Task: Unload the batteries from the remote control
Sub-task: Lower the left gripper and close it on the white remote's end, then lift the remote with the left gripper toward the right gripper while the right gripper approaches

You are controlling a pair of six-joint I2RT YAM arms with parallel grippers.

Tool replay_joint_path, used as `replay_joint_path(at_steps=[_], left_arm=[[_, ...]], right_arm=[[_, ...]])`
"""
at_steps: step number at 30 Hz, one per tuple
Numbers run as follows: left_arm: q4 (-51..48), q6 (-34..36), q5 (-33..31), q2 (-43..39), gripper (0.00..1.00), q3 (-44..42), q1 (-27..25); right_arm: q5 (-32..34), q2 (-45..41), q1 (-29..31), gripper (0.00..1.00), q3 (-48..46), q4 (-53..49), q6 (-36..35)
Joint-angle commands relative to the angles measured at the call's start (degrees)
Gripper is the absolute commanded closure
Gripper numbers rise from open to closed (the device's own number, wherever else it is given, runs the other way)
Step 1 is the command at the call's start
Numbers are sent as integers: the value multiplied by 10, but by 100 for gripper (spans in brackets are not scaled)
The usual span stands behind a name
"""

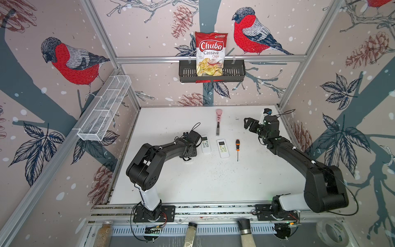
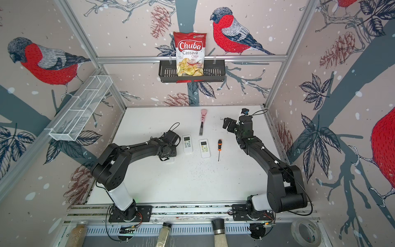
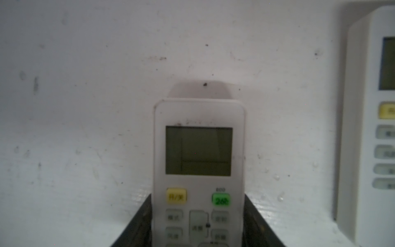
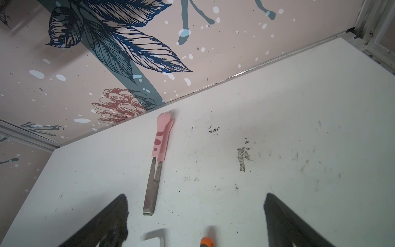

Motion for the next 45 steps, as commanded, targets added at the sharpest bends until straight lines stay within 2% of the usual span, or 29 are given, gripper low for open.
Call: replay_joint_path(at_steps=[1, 7, 11, 16, 20, 24, 30, 36, 41, 45], left_arm=[[2, 2, 12, -5, 51, -7, -1], [7, 12, 31, -18, 54, -10, -1], [29, 31, 84, -46, 54, -7, 0], [101, 59, 219, -88, 55, -7, 18], [160, 70, 351, -99, 56, 11, 41], [228, 67, 447, -101, 57, 13, 61], [334, 39, 566, -69, 58, 35, 83], [443, -15, 660, 4, 58, 97, 98], [574, -92, 706, 60, 58, 128, 112], [723, -186, 747, 107, 58, 143, 119]], right_arm=[[-6, -5, 0, 1, -1, 6, -1], [-18, -4, -4, 1, -2, 8, -2], [-76, -5, -31, 1, -7, 19, 5], [-212, -10, -91, 1, -18, 75, 49], [-280, -3, -93, 1, -4, 105, 61], [-374, 15, -96, 0, 13, 142, 81], [-490, 30, -120, 1, -11, 292, 172], [-583, 100, -111, 1, 27, 432, 271], [-614, 145, -93, 1, 66, 483, 298], [-624, 184, -71, 1, 106, 492, 300]])
